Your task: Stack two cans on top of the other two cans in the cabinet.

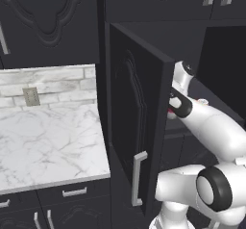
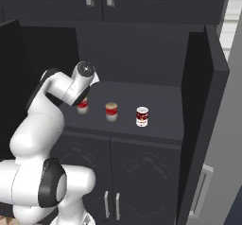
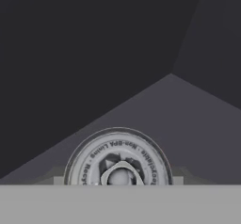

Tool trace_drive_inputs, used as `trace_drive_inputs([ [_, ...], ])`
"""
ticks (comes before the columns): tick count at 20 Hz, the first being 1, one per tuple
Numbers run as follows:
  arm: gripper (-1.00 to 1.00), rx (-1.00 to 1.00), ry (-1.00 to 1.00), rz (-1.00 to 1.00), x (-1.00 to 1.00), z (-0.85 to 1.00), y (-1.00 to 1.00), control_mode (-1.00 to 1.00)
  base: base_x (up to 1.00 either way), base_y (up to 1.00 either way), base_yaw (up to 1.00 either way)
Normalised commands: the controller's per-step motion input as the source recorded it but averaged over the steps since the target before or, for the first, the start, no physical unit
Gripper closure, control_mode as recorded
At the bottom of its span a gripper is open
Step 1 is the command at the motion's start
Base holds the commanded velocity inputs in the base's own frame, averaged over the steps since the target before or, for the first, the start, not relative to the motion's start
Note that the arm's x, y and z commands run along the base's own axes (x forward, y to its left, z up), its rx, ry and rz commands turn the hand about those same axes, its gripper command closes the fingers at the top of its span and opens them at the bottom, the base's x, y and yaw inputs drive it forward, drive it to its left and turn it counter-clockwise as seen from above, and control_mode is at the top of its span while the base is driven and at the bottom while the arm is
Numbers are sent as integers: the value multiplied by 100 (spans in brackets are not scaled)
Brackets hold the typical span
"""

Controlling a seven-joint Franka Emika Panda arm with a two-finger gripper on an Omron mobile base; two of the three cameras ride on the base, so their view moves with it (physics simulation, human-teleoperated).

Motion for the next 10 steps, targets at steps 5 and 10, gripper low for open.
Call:
trace_drive_inputs([
  [5,100,0,0,0,7,-14,0,-100,0,0,0],
  [10,100,0,0,0,6,-10,0,-100,0,0,0],
])
